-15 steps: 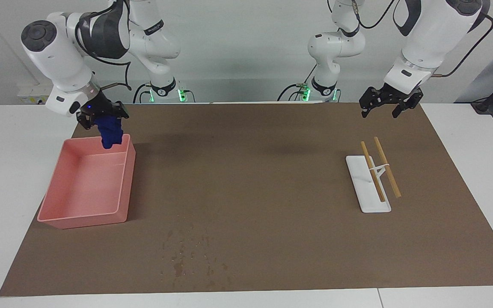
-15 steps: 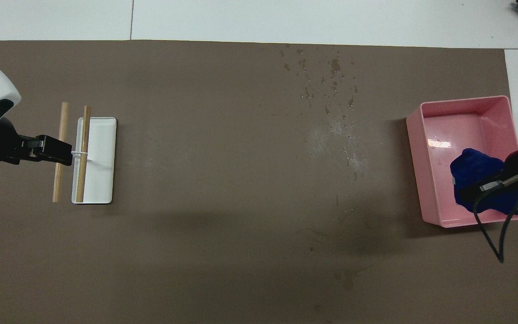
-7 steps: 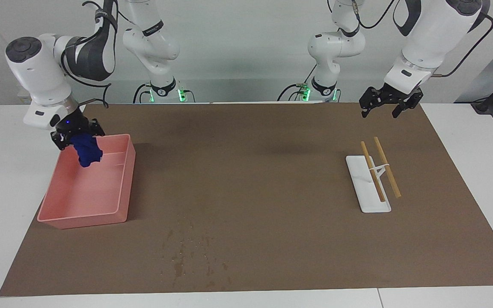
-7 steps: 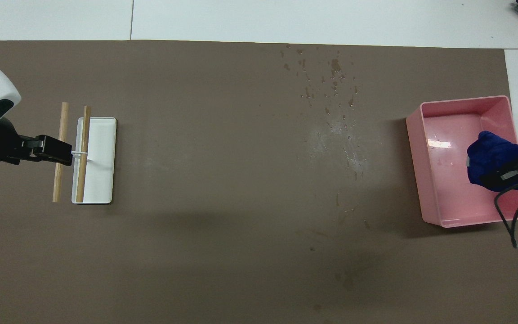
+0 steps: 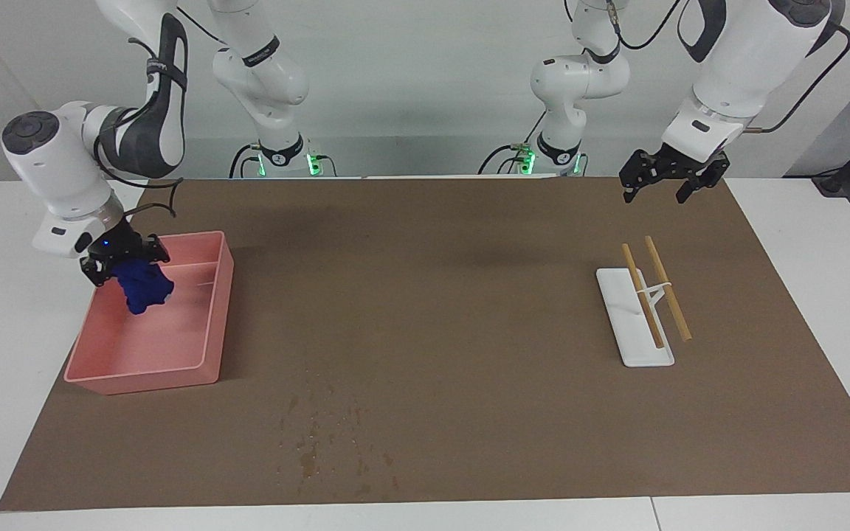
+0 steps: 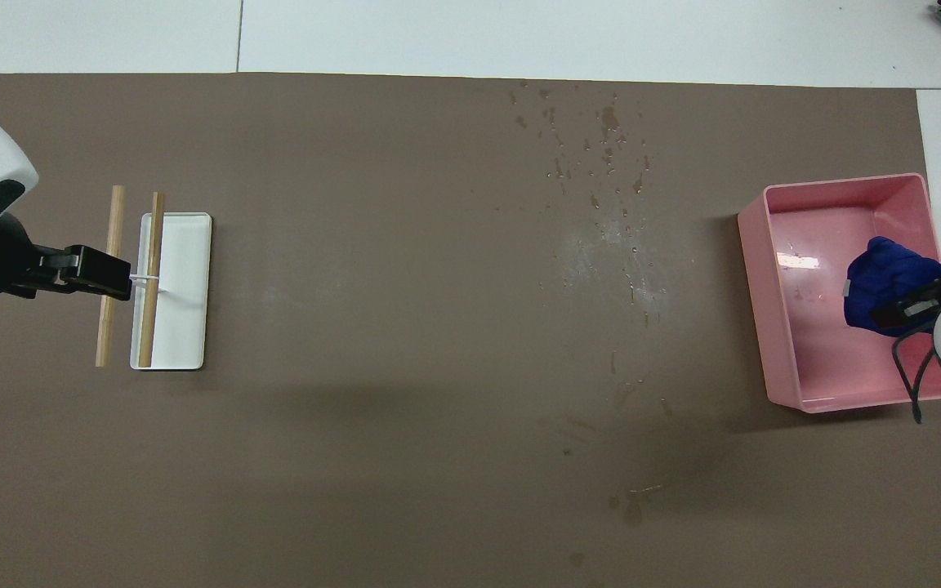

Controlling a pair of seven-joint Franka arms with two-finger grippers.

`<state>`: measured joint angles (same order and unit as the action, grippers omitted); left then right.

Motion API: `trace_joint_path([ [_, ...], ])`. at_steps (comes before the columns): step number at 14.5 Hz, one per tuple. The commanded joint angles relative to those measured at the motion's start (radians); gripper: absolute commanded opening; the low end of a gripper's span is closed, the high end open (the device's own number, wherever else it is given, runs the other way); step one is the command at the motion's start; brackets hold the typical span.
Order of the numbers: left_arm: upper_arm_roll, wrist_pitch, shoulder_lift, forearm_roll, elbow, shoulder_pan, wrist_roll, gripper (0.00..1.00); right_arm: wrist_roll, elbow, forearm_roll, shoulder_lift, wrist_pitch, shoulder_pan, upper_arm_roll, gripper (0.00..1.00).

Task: Wipe water with towel using both arms
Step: 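Carry the towel into the pink bin with the right gripper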

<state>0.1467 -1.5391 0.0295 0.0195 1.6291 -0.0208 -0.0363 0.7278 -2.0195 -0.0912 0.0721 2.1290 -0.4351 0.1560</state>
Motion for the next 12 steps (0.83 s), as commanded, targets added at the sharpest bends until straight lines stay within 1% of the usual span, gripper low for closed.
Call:
trace_joint_path([
  [1,0.002,-0.012,0.026,-0.013,0.031,-0.007,0.006,1.0,0.019,0.001,-0.018,-0.006,0.011,-0.017,0.014,0.17],
  [2,0.002,-0.012,0.026,-0.013,0.031,-0.007,0.006,1.0,0.021,0.001,-0.018,-0.006,0.011,-0.016,0.014,0.32],
  [3,0.002,-0.013,0.026,-0.013,0.031,-0.005,0.006,1.0,0.021,0.002,-0.018,-0.006,0.011,-0.016,0.016,0.82],
  [4,0.002,-0.012,0.026,-0.013,0.031,-0.007,0.006,1.0,0.021,0.004,-0.018,-0.005,0.011,-0.014,0.016,1.0],
  [9,0.002,-0.013,0.026,-0.013,0.031,-0.007,0.006,1.0,0.002,0.025,-0.013,-0.012,0.005,-0.005,0.019,1.0],
  [12,0.002,-0.012,0.026,-0.013,0.031,-0.007,0.006,1.0,-0.051,0.067,-0.013,-0.018,-0.046,-0.001,0.04,1.0],
])
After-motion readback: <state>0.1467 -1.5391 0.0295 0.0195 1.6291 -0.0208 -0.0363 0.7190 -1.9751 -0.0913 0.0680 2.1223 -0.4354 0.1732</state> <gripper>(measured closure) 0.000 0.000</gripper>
